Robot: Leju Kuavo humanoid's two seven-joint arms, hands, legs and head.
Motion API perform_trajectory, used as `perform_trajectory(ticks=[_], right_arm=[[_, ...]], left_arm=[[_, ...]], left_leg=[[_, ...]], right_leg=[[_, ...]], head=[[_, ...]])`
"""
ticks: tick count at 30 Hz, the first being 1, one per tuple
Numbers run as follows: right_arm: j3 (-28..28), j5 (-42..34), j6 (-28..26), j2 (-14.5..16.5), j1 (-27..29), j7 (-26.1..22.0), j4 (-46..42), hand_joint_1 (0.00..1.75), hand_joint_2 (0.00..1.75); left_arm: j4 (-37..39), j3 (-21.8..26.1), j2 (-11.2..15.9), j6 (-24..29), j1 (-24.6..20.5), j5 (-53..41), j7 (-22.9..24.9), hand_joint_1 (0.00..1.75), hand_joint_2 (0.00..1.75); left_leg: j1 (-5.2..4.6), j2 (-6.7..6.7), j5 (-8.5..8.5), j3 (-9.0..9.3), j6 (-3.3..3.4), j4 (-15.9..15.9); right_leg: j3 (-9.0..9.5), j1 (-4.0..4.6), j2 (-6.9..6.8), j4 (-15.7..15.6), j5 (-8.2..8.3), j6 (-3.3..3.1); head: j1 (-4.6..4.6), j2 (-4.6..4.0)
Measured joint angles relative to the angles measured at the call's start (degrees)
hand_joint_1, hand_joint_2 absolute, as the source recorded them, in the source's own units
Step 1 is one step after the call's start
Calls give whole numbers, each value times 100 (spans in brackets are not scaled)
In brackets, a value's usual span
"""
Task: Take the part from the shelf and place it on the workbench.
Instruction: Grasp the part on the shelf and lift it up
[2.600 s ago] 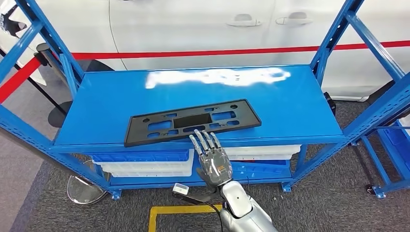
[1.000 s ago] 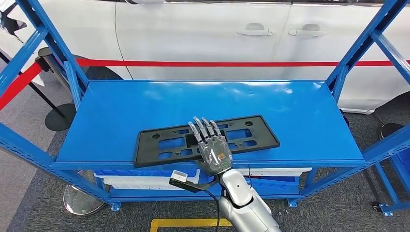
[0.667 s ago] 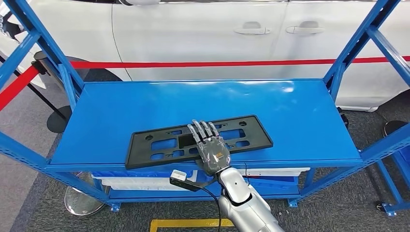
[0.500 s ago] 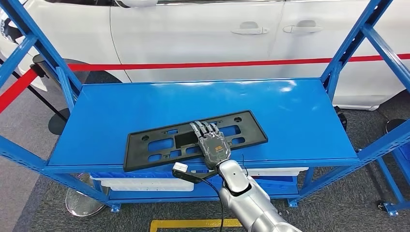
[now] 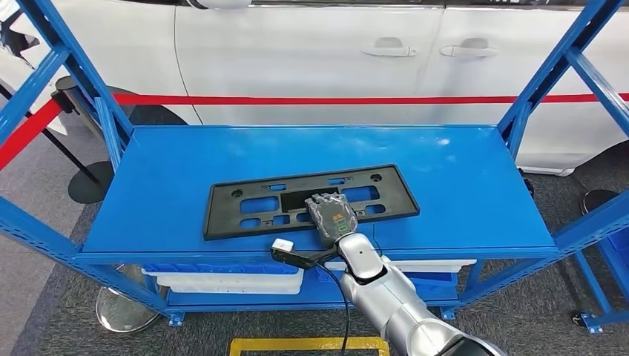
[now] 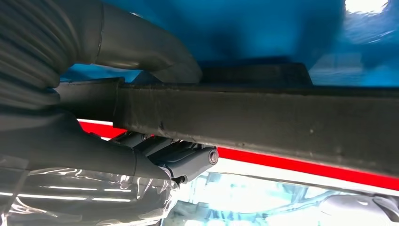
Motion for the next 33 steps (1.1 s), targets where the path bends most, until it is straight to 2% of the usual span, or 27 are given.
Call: perform_trajectory(ticks=[1, 2, 3, 4, 6, 7, 9, 11, 13, 15, 16, 17, 18, 20, 21, 22, 24, 26, 28, 30, 31, 32, 33], right_arm=[[-1, -8, -11, -1, 6, -7, 21, 175, 175], [-2, -16, -25, -1, 9, -17, 37, 175, 175], [-3, -32, -40, -2, 11, -36, 47, 175, 175], [-8, -73, -72, -2, 13, -81, 52, 175, 175], [-49, -331, -175, 5, 42, -322, 30, 175, 175], [-90, -571, -233, 14, 93, -535, -31, 175, 175], [-180, -1072, -279, 43, 248, -949, -275, 175, 175], [-240, -1359, -248, 79, 366, -1137, -558, 175, 175], [-278, -1442, -210, 110, 427, -1162, -743, 175, 175], [-303, -1455, -194, 122, 502, -1176, -853, 175, 175], [-310, -1453, -189, 125, 542, -1185, -892, 175, 175], [-318, -1451, -186, 125, 573, -1190, -928, 175, 175], [-327, -1450, -185, 125, 594, -1193, -962, 175, 175], [-348, -1453, -184, 125, 611, -1193, -1025, 175, 175], [-362, -1455, -181, 125, 616, -1192, -1052, 175, 175], [-374, -1466, -180, 126, 624, -1197, -1075, 175, 175], [-403, -1614, -202, 127, 663, -1311, -1136, 175, 175], [-426, -2209, -203, 130, 777, -1709, -1366, 175, 175], [-421, -3379, -101, 132, 1051, -2326, -1975, 175, 175], [-342, -4795, 46, 111, 1468, -2795, -2995, 175, 175], [-285, -5397, 95, 80, 1690, -2916, -3558, 175, 175], [-233, -5843, 118, 32, 1904, -2965, -4075, 175, 175], [-198, -6175, 122, -34, 2096, -3003, -4546, 175, 175]], left_arm=[[0, 8, -3, 1, 0, -2, 0, 0, 0], [0, 11, -7, 2, 2, -3, 1, 0, 0], [0, 14, -12, 2, 3, -4, 1, 0, 0], [0, 17, -22, 3, 5, -4, 2, 0, 0], [0, 33, -49, 8, 4, -4, 1, 0, 0], [0, 51, -60, 12, 4, -2, -1, 0, 0], [0, 104, -76, 21, 9, 4, -8, 0, 0], [0, 156, -85, 26, 16, 8, -13, 0, 0], [0, 184, -89, 28, 15, 8, -15, 0, 0], [0, 197, -94, 28, 19, 8, -15, 0, 0], [0, 202, -96, 28, 28, 8, -15, 0, 0], [0, 208, -97, 28, 38, 8, -15, 0, 0], [0, 217, -97, 28, 45, 9, -15, 0, 0], [0, 235, -97, 28, 43, 15, -15, 0, 0], [1, 243, -98, 27, 37, 19, -18, 0, 0], [1, 248, -101, 27, 34, 23, -20, 0, 0], [2, 261, -106, 26, 34, 29, -25, 0, 0], [2, 291, -118, 32, 37, 44, -27, 0, 0], [2, 350, -130, 49, 39, 71, -39, 0, 0], [2, 438, -139, 84, 47, 92, -57, 0, 0], [2, 486, -144, 102, 53, 97, -63, 0, 0], [2, 534, -152, 120, 59, 97, -66, 0, 0], [2, 577, -158, 133, 65, 97, -66, 0, 0]], left_leg=[[0, 0, -2, 3, 0, 1], [0, -2, -6, 12, -4, 2], [0, -6, -11, 26, -10, 2], [0, -12, -18, 42, -21, 2], [-16, -25, -37, 58, -63, 11], [-22, -29, -44, 59, -94, 14], [-14, -30, -47, 68, -170, -1], [12, -20, -118, 63, -241, 62], [24, -13, -422, -128, -290, 531], [25, -13, -810, -478, -323, 1321], [26, -13, -891, -599, -332, 1591], [26, -13, -853, -619, -335, 1648], [26, -12, -706, -525, -332, 1464], [23, -10, -332, -125, -307, 660], [13, -12, -221, 37, -278, 330], [3, -16, -177, 128, -246, 136], [-19, -23, -173, 143, -172, 81], [4, -15, -143, 146, -94, 59], [29, -2, -117, 150, -20, 28], [20, -2, -119, 141, 11, 27], [13, -6, -123, 138, 16, 28], [6, -15, -127, 136, 20, 30], [-2, -26, -130, 137, 22, 31]], right_leg=[[-111, -11, -1, 195, -17, 9], [-117, -19, -2, 171, 77, 11], [-11, -27, -4, -74, 264, 4], [182, -32, -7, -486, 496, -14], [523, -8, -11, -1214, 773, -62], [605, 10, -11, -1397, 816, -84], [623, 37, 0, -1456, 815, -131], [654, 21, 6, -1512, 848, -206], [678, 3, 0, -1555, 871, -267], [673, 18, -10, -1546, 866, -288], [670, 25, -14, -1537, 863, -292], [669, 30, -16, -1524, 857, -292], [671, 30, -14, -1508, 849, -288], [673, 30, -7, -1464, 820, -256], [668, 37, 1, -1441, 806, -231], [661, 47, 7, -1425, 797, -203], [654, 61, 17, -1426, 806, -148], [638, 59, 14, -1383, 758, -91], [462, 50, 7, -979, 476, -41], [101, 29, 4, -205, 85, -8], [-53, 19, 4, 107, -15, 0], [-124, 12, 3, 232, -5, 2], [-84, 10, 3, 125, 116, -8]], head=[[0, -1], [0, 0], [1, 0], [1, -1], [-1, -1], [-3, -1], [-4, -1], [-10, -1], [-29, -1], [-42, -1], [-42, -1], [-43, -1], [-44, -1], [-44, -1], [-41, -1], [-38, -1], [-34, -1], [-31, -1], [-7, -1], [13, -1], [12, -1], [13, -1], [12, -1]])
